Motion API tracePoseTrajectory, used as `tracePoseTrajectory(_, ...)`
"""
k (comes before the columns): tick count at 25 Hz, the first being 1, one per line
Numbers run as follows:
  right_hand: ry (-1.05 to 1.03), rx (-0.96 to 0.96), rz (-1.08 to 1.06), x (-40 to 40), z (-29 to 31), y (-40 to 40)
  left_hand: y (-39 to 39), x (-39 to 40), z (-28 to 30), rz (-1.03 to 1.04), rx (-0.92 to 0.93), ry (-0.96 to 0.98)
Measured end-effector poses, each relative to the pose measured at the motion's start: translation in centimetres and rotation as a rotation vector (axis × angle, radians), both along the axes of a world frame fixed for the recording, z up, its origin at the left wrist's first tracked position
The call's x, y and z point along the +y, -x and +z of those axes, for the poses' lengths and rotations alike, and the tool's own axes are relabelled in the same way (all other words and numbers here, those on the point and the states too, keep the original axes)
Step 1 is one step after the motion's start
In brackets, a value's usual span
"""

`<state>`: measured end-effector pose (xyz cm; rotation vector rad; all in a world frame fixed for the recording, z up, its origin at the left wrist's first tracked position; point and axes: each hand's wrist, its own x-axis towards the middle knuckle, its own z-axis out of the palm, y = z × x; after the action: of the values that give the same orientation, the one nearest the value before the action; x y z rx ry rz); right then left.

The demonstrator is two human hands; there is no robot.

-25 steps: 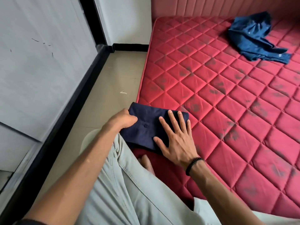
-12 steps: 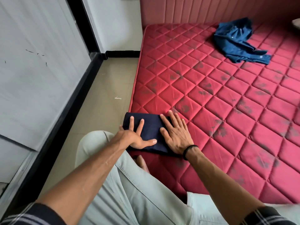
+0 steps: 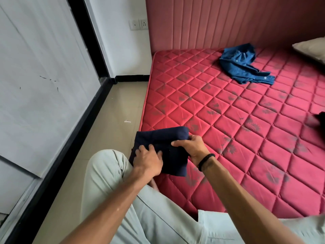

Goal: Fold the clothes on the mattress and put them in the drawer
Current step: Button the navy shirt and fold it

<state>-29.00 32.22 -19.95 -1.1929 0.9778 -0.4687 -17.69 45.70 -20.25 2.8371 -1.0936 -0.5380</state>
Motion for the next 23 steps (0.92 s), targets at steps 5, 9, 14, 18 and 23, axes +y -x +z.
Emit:
tracePoseTrajectory(5, 1.071, 0.061, 0.356, 1.3, 9.0, 4.5, -0.4, -0.4, 6.8, 0.691, 1.565, 0.881)
tracePoseTrajectory(9, 1.699, 0.275, 0.557, 4.2, 13.2, 9.5, 2.7, -3.4, 10.1, 0.368, 1.778, 0.909)
tracePoseTrajectory(14, 1.591, 0.444, 0.641, 4.4, 8.8, 15.8, 7.1, -9.0, 5.1, 0.374, 1.559, 0.706)
tracePoseTrajectory(18, 1.23, 0.431, 0.468, 1.1, 2.5, 19.9, 6.0, -7.6, -3.0, 0.346, 0.738, 0.673)
tracePoseTrajectory(23, 0.648, 0.471, -0.22, -3.6, -2.8, 21.6, 6.7, -6.8, -4.0, 0.251, 0.707, 0.701)
